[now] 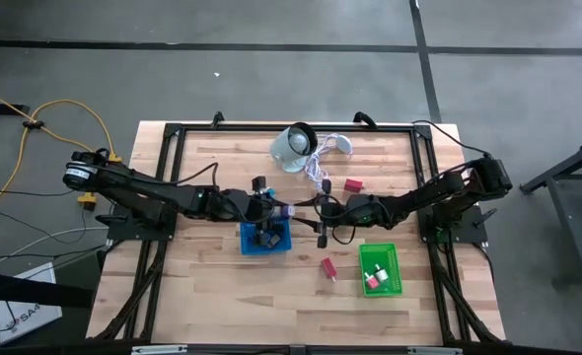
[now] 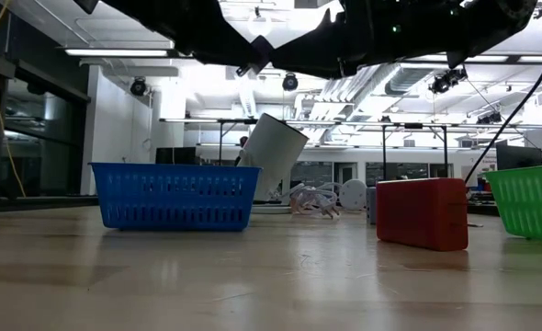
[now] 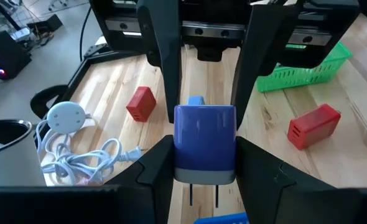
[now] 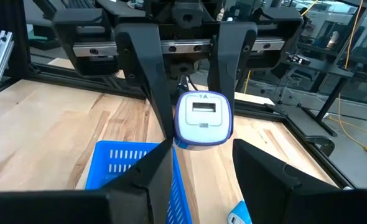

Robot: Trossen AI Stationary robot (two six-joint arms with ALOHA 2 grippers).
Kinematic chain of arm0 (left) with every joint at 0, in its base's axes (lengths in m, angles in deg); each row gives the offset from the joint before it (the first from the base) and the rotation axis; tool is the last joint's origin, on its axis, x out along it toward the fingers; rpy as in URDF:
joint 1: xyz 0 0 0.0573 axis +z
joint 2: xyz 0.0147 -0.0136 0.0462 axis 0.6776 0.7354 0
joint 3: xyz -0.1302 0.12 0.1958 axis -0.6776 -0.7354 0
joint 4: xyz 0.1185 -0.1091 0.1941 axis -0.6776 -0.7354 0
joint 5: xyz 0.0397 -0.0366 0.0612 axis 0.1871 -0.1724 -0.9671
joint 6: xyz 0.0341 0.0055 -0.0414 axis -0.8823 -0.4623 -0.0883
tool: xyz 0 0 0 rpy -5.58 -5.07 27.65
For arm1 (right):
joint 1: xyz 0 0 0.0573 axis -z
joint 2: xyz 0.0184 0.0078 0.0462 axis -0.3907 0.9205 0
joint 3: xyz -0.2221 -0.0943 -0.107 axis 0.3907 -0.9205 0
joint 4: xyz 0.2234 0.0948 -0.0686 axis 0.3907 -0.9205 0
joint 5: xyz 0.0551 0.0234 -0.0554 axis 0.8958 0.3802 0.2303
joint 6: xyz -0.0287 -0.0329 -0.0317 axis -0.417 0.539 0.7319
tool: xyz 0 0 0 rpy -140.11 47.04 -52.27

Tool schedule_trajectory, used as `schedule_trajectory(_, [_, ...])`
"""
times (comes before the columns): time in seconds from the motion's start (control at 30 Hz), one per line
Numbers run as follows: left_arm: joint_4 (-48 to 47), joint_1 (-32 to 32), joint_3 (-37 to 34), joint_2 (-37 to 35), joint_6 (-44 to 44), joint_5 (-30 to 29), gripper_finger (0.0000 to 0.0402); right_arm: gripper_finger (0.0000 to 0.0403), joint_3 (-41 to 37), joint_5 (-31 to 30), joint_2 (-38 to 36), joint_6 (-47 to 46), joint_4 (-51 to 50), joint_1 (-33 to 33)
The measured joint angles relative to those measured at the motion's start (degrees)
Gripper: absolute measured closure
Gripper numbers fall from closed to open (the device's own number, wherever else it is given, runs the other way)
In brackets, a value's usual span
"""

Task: Pick & Place Office items
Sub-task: Put the violet charger adapter into the green bin

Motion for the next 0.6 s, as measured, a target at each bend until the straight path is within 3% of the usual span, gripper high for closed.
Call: schedule_trajectory(0.6, [4.0,0.0,0.0,3.2,-1.5,0.3,0.0268,0.0247,0.0,1.2,0.0,-1.4,1.3,0.0])
